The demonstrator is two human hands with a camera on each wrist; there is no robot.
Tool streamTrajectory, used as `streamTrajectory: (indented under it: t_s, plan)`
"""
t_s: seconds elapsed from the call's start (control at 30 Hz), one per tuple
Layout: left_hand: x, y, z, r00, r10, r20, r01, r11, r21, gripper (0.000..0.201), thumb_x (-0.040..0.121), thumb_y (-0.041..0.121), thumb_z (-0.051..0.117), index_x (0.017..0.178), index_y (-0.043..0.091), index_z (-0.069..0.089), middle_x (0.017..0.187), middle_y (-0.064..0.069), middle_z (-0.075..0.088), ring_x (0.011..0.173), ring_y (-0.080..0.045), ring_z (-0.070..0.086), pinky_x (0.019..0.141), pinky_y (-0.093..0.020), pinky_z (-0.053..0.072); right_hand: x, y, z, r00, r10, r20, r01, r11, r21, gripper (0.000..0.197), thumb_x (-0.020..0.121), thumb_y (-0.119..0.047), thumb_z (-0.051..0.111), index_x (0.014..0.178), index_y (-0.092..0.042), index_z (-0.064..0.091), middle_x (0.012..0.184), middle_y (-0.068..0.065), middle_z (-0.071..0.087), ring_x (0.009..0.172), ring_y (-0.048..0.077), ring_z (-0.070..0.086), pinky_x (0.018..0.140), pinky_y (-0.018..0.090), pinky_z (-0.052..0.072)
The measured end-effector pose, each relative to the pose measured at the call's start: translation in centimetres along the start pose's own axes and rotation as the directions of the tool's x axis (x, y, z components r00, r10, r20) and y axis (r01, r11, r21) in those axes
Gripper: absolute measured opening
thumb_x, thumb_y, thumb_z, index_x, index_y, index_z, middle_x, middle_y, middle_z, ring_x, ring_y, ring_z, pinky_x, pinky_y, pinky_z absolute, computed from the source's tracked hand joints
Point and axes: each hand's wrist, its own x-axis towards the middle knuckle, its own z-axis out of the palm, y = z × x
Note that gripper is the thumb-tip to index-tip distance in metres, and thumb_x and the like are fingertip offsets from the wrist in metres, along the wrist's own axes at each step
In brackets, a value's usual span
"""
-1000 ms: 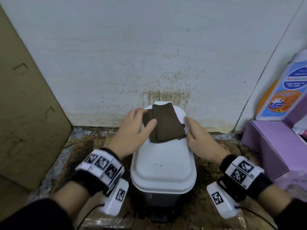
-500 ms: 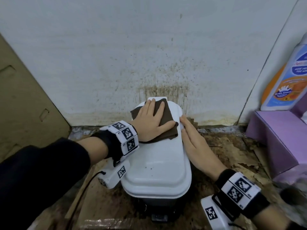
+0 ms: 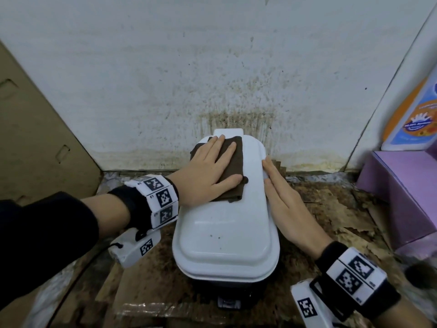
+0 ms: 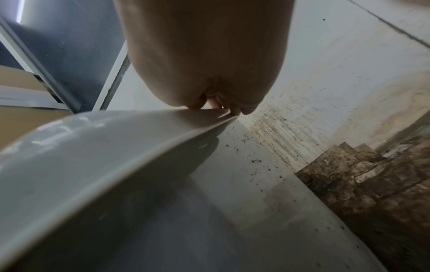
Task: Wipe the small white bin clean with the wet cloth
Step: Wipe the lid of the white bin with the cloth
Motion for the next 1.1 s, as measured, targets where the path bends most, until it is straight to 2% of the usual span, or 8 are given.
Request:
streamTrajectory:
  t_s: [0.1, 0.17, 0.4, 0.53, 0.67, 0.83, 1.0, 1.1]
  plan:
    - [-1.2, 0.2, 0.9, 0.999, 0.017, -0.042, -0.017, 1.000, -0.003, 0.092, 0.089, 0.077, 0.011, 0.162, 0.026, -0.009, 0.170, -0.005, -0.018, 0.156, -0.018, -0.020, 0.126, -0.041, -0.008, -0.2, 0.1, 0.2, 1.000, -0.002, -0.001, 0.002, 1.000, 0.017, 0.055, 0.110, -0.049, 0.031, 0.162, -0.046, 0.016, 0.167, -0.032, 0.010, 0.152, -0.013, 0.010, 0.121, 0.018, 0.015]
    - [-2.4, 0.7, 1.6, 0.997, 0.014, -0.075, -0.015, 1.000, -0.013, 0.092, 0.088, 0.076, 0.009, 0.163, 0.025, -0.007, 0.170, -0.004, -0.018, 0.155, -0.016, -0.020, 0.125, -0.036, -0.011, -0.3, 0.1, 0.3, 1.000, -0.002, -0.010, 0.002, 1.000, 0.027, 0.055, 0.109, -0.050, 0.030, 0.162, -0.046, 0.016, 0.167, -0.032, 0.010, 0.151, -0.013, 0.011, 0.119, 0.017, 0.015]
    - [-6.7, 3.6, 2.9, 0.988, 0.021, -0.151, -0.023, 1.000, -0.011, 0.087, 0.094, 0.072, 0.012, 0.164, 0.022, -0.003, 0.170, -0.005, -0.016, 0.155, -0.014, -0.021, 0.122, -0.031, -0.014, -0.5, 0.1, 0.4, 1.000, 0.006, -0.017, -0.006, 0.999, 0.035, 0.055, 0.109, -0.050, 0.030, 0.162, -0.045, 0.017, 0.168, -0.029, 0.013, 0.153, -0.009, 0.014, 0.126, 0.027, 0.016]
    - [-9.2, 5.1, 3.4, 0.988, 0.013, -0.156, -0.015, 1.000, -0.011, 0.081, 0.100, 0.069, 0.018, 0.163, 0.024, -0.008, 0.169, -0.002, -0.022, 0.153, -0.011, -0.028, 0.121, -0.029, -0.018, -0.8, -0.3, 0.4, 1.000, 0.019, -0.013, -0.018, 0.998, 0.055, 0.057, 0.109, -0.050, 0.034, 0.162, -0.043, 0.018, 0.168, -0.029, 0.012, 0.152, -0.010, 0.013, 0.125, 0.025, 0.015]
    - [-10.4, 5.8, 3.8, 0.989, -0.009, -0.150, 0.007, 1.000, -0.016, 0.081, 0.100, 0.068, 0.020, 0.162, 0.026, -0.011, 0.168, 0.001, -0.027, 0.150, -0.009, -0.032, 0.122, -0.029, -0.017, -0.9, -0.5, 0.9, 1.000, 0.026, 0.009, -0.027, 0.999, 0.043, 0.067, 0.105, -0.057, 0.037, 0.163, -0.044, 0.006, 0.168, -0.031, -0.001, 0.152, -0.011, 0.003, 0.120, 0.021, 0.008]
    - [-8.7, 4.7, 3.2, 0.993, -0.005, -0.121, 0.005, 1.000, 0.000, 0.084, 0.097, 0.070, 0.019, 0.163, 0.026, -0.008, 0.169, 0.001, -0.023, 0.153, -0.010, -0.027, 0.123, -0.030, -0.015, -0.8, 0.1, 1.7, 0.999, 0.032, 0.029, -0.032, 0.999, 0.014, 0.068, 0.105, -0.061, 0.029, 0.161, -0.047, -0.007, 0.166, -0.033, -0.015, 0.150, -0.016, -0.009, 0.119, 0.018, 0.001]
    - [-5.1, 1.9, 1.7, 0.999, -0.011, -0.033, 0.010, 0.999, -0.044, 0.090, 0.091, 0.078, 0.018, 0.162, 0.030, -0.009, 0.169, 0.003, -0.022, 0.154, -0.012, -0.023, 0.127, -0.038, -0.007, -0.7, 0.2, 1.8, 0.999, 0.032, 0.022, -0.033, 0.998, 0.051, 0.067, 0.105, -0.061, 0.027, 0.160, -0.047, -0.008, 0.165, -0.034, -0.017, 0.147, -0.020, -0.010, 0.107, 0.004, 0.003]
    - [-2.5, 0.2, 0.7, 0.999, -0.031, -0.016, 0.030, 0.998, -0.058, 0.088, 0.095, 0.074, 0.026, 0.163, 0.029, -0.007, 0.170, 0.000, -0.019, 0.156, -0.017, -0.019, 0.127, -0.044, -0.004, -0.7, 0.2, 1.8, 0.999, 0.036, 0.017, -0.037, 0.997, 0.074, 0.067, 0.104, -0.063, 0.025, 0.161, -0.047, -0.007, 0.165, -0.034, -0.017, 0.148, -0.020, -0.009, 0.103, -0.001, 0.004]
